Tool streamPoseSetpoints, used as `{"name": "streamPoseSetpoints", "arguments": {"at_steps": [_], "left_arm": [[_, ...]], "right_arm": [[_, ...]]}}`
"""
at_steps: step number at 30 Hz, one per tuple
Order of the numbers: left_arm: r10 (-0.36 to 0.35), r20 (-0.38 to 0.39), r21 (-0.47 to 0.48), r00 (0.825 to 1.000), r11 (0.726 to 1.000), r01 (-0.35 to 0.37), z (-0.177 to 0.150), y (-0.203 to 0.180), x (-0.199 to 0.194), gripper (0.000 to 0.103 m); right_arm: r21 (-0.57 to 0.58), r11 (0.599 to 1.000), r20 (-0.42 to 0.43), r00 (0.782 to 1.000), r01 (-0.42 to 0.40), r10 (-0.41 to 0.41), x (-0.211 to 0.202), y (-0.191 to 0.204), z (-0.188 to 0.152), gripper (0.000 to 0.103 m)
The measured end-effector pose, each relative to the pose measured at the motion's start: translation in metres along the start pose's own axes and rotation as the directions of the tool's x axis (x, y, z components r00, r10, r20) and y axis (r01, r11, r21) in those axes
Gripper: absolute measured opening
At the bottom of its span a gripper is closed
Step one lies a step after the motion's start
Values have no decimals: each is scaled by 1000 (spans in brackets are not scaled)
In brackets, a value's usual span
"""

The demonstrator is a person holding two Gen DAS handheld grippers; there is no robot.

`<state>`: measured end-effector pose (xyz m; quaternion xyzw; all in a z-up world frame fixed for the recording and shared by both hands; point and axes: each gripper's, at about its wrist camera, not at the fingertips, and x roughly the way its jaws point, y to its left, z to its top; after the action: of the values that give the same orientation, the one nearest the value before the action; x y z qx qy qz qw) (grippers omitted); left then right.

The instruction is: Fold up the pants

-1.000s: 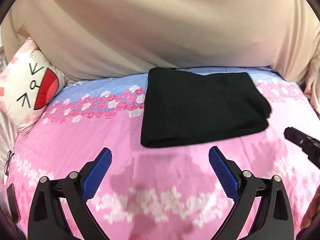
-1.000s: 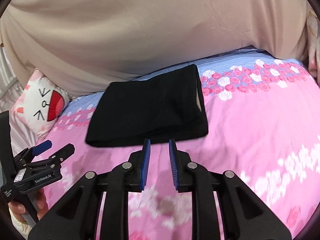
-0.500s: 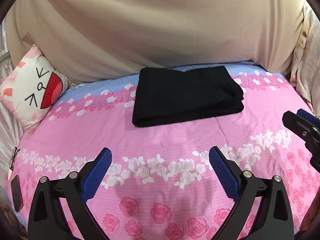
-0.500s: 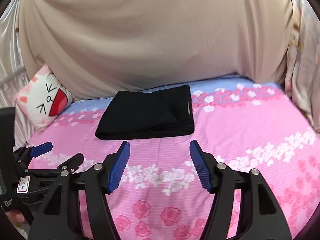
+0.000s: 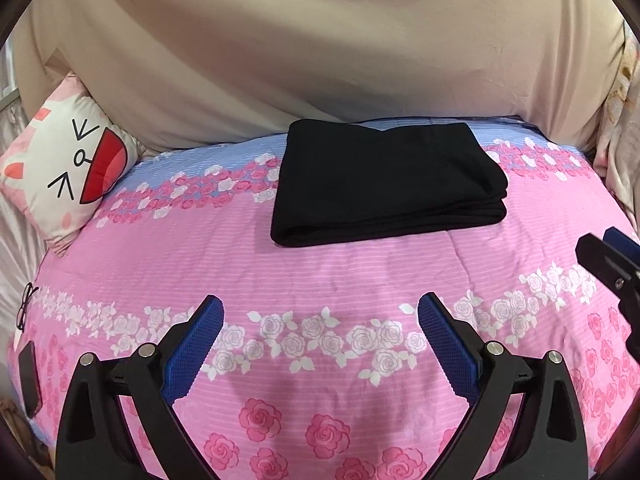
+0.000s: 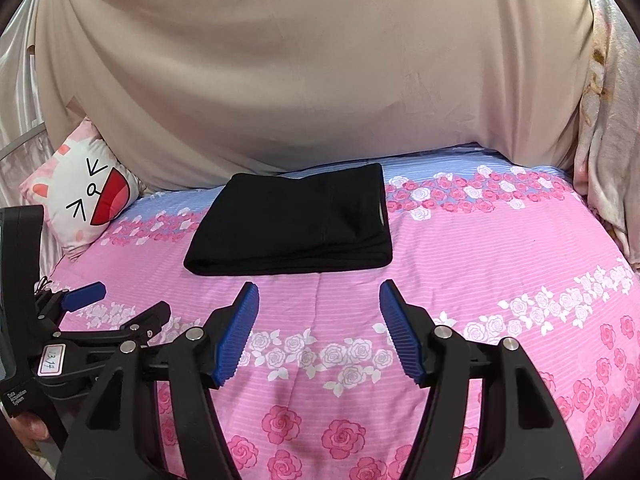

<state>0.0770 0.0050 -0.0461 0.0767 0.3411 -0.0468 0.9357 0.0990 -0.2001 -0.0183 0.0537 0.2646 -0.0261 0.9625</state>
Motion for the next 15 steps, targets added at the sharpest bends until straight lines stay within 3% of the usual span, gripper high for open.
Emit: {"name": "streamPoseSetpoints", "arguments": {"at_steps": [15], "left_arm": [[-63, -1, -10, 998, 998, 63, 5, 2, -2, 96]], "right_arm": [[-12, 1000, -7, 1000, 9, -9, 3, 3, 0, 62]]}}
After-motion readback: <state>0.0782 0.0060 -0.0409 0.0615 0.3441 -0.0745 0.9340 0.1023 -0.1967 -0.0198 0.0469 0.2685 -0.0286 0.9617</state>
